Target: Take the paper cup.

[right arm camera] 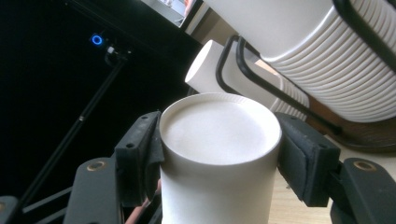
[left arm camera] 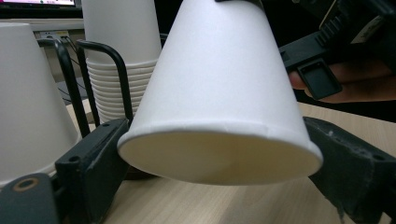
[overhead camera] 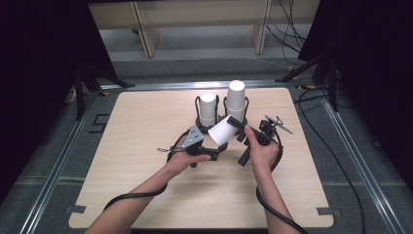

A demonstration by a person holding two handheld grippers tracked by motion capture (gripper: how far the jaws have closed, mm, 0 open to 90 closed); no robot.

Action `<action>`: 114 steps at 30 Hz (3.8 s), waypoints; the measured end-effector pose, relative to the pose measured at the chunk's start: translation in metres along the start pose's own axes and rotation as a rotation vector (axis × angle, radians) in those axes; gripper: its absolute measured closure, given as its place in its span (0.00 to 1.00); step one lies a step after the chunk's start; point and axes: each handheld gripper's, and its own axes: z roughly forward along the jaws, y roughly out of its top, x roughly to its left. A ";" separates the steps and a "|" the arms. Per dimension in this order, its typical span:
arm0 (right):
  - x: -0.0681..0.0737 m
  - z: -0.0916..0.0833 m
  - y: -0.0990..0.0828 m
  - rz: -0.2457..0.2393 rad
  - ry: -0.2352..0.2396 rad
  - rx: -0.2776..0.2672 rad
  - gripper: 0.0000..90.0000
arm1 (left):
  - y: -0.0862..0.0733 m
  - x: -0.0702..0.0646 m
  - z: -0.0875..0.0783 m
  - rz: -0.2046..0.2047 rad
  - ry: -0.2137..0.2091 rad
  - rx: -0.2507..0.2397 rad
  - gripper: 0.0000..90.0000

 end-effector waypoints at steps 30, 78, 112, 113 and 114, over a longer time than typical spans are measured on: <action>-0.005 0.004 0.002 0.008 0.058 -0.026 0.33 | 0.003 0.003 -0.012 -0.002 -0.006 -0.006 0.29; -0.031 -0.043 -0.005 -0.566 -0.032 0.052 0.36 | 0.014 0.027 -0.054 0.024 -0.037 0.093 0.28; -0.034 -0.045 -0.006 -0.633 -0.012 0.070 0.34 | 0.031 0.035 -0.060 0.040 -0.064 0.127 0.30; -0.033 -0.046 -0.006 -0.629 -0.019 0.073 0.34 | 0.031 0.035 -0.059 0.042 -0.070 0.122 0.30; -0.033 -0.048 -0.005 -0.624 -0.028 0.079 0.34 | 0.032 0.036 -0.058 0.047 -0.069 0.133 0.30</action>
